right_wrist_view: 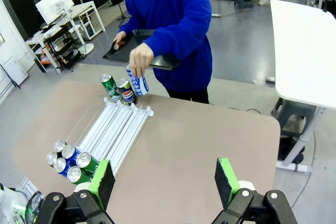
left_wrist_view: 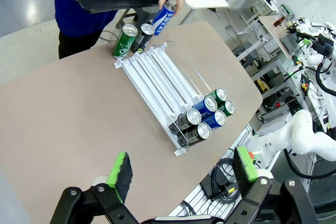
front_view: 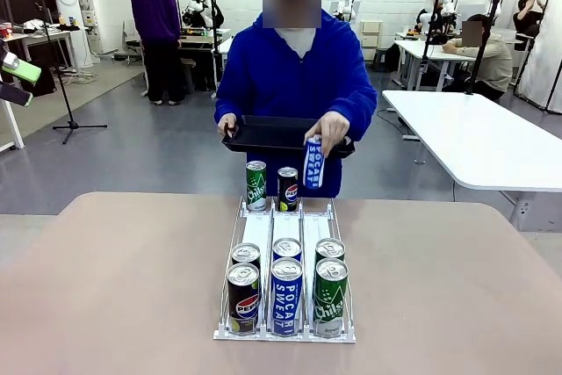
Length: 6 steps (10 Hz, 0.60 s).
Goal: Retrieve and hand over the desired beverage to the person.
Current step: Pick up a can of the same type that the person held from the Automatic Can Dispenser.
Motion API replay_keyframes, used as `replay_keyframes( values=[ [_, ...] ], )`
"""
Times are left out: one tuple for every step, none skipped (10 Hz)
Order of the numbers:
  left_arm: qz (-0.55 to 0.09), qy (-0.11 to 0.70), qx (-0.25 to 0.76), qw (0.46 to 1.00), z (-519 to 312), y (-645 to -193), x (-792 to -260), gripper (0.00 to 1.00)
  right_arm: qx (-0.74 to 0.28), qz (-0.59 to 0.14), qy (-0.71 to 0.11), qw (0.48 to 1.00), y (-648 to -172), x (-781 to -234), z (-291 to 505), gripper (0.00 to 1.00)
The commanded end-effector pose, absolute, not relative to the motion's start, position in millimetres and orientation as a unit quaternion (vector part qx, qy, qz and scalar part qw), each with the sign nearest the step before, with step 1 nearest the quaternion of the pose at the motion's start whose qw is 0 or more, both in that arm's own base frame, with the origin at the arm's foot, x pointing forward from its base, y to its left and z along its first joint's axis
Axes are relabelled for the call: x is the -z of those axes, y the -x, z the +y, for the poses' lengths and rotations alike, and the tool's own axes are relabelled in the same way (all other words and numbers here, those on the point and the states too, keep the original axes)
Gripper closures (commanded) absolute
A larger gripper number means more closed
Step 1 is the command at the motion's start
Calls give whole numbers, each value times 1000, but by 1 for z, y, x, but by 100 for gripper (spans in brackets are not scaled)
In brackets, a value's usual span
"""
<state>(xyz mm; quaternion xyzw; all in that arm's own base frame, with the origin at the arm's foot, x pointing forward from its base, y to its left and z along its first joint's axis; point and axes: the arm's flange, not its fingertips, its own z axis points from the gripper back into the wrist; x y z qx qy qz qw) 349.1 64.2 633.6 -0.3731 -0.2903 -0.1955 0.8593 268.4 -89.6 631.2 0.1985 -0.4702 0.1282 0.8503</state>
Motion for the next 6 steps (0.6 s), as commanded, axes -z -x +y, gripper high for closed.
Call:
replay_keyframes(
  values=[
    [-293, 376, 202, 855, 66, -350, -634, 0, -136, -471, -212, 845, -270, -630, -89, 0],
    [-293, 376, 202, 855, 66, -350, -634, 0, -136, -471, -212, 845, -270, -630, -89, 0],
    [-293, 376, 202, 855, 66, -350, -634, 0, -136, -471, -212, 845, -270, -630, -89, 0],
    [-293, 376, 202, 855, 66, -350, -634, 0, -136, -471, -212, 845, -270, -630, -89, 0],
    [-293, 376, 202, 855, 66, -350, -634, 0, -136, -471, -212, 845, -270, -630, -89, 0],
    [-293, 376, 202, 855, 66, -350, -634, 0, -136, -471, -212, 845, -270, -630, -89, 0]
  ],
)
